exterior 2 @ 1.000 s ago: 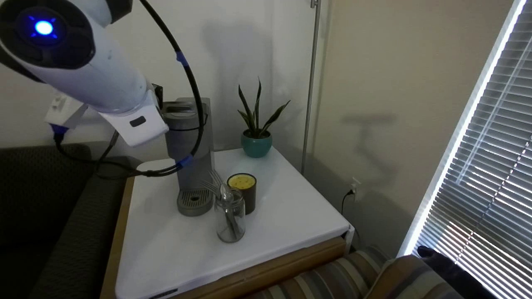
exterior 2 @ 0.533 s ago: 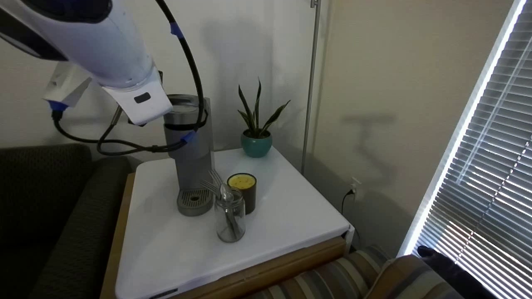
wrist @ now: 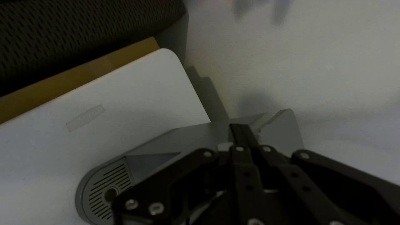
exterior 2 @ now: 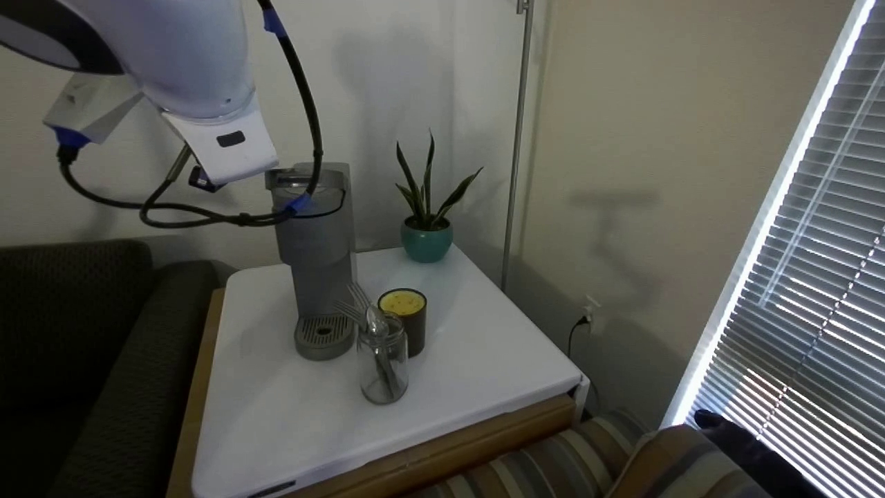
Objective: Close the coffee maker
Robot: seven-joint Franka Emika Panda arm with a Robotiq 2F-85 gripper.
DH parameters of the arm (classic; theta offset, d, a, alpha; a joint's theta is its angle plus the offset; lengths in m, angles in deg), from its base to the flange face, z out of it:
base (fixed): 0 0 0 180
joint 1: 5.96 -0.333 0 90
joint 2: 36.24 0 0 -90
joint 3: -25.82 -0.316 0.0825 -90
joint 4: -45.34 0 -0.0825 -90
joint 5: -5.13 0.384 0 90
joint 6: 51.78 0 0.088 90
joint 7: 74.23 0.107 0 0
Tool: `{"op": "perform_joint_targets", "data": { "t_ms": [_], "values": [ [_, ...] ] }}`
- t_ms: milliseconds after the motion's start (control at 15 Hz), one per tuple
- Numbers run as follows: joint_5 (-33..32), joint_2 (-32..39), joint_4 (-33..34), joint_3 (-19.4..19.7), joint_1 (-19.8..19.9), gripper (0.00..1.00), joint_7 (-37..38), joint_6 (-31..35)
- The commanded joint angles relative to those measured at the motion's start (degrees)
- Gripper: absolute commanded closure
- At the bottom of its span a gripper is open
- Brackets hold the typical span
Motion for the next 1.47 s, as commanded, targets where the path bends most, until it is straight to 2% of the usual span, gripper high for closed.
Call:
{"op": "perform_joint_targets", "data": {
  "t_ms": [0, 400, 800, 1067, 1400],
  "values": [
    [-0.2, -0.7, 0.8, -1.5, 1.7, 1.00, -0.2, -0.2],
    [-1.1, -1.0, 3.1, -1.0, 3.2, 1.00, -1.5, 3.3],
    [0.6, 0.5, 3.1, -1.6, 3.5, 1.00, -3.7, 7.5],
    [2.4, 2.1, 2.0, -1.2, 2.5, 1.00, -5.4, 11.6],
    [7.0, 2.5, 1.4, -1.1, 2.4, 1.00, -8.4, 12.8]
  ]
}}
